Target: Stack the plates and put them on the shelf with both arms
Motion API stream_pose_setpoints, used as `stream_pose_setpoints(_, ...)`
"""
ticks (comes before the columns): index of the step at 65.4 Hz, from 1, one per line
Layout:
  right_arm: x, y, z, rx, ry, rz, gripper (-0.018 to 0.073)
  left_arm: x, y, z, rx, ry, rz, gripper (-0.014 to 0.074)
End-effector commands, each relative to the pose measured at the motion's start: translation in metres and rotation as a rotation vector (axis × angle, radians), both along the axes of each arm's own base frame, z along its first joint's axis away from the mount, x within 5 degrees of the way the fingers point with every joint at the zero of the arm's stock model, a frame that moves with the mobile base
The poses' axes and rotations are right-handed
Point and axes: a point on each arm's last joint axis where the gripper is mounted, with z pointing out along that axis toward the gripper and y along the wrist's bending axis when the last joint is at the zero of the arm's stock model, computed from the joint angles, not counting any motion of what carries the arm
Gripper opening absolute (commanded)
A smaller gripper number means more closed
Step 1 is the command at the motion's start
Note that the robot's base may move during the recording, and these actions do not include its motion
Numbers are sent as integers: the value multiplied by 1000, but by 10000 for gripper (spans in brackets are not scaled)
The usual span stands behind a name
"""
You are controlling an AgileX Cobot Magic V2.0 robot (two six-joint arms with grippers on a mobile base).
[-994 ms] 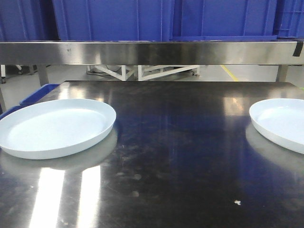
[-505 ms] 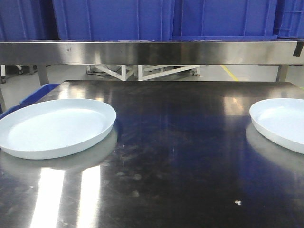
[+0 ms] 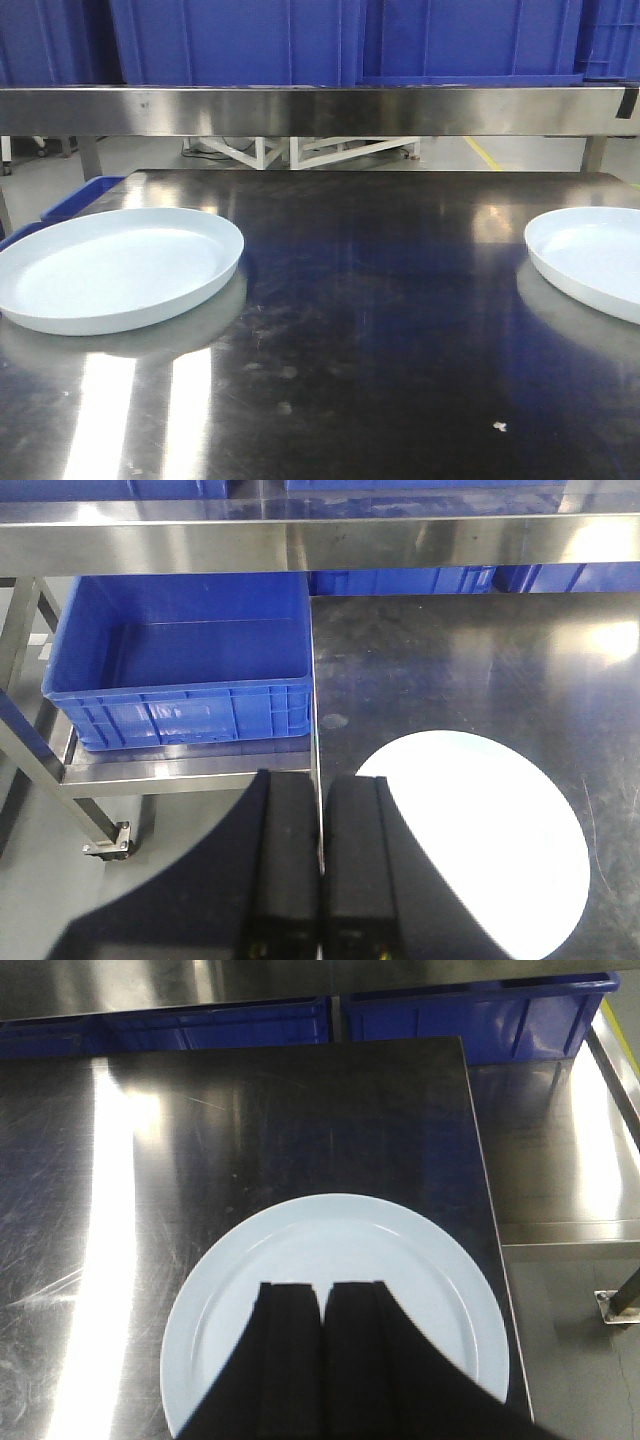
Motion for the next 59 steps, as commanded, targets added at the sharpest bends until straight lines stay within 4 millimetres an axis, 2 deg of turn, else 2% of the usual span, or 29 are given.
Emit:
stream_pose_setpoints(1, 3, -1, 19, -21, -108, -2, 204, 0, -1, 20, -32, -122, 7, 104)
stream_pose_setpoints(6, 3, -1, 19, -22, -106, -2, 401, 0, -1, 20, -23, -123, 3, 147)
stream_pose_setpoints(10, 3, -1, 19, -22, -106, -2, 561, 1, -1, 20, -17, -128, 0, 240)
stream_pose_setpoints(14, 3, -1, 19, -22, -105, -2, 622, 4, -1, 19, -17, -128, 1, 351)
stream_pose_setpoints(21, 3, -1, 19, -21, -104, -2, 622, 14, -3, 14, -37, -95, -3, 528)
stream_pose_setpoints(24, 3, -1, 19, -21, -104, -2, 622, 19, -5, 11, -63, -75, -9, 560)
stream_pose_setpoints(41, 3, -1, 19, -20, -104, -2, 622, 66, -16, -19, -204, 76, -13, 562)
stream_pose_setpoints(51, 3, -1, 19, -20, -103, -2, 622, 99, -17, -47, -205, 160, 9, 562)
stream_pose_setpoints(59, 3, -1, 19, -20, -102, -2, 622, 118, -18, -68, -202, 226, 21, 562)
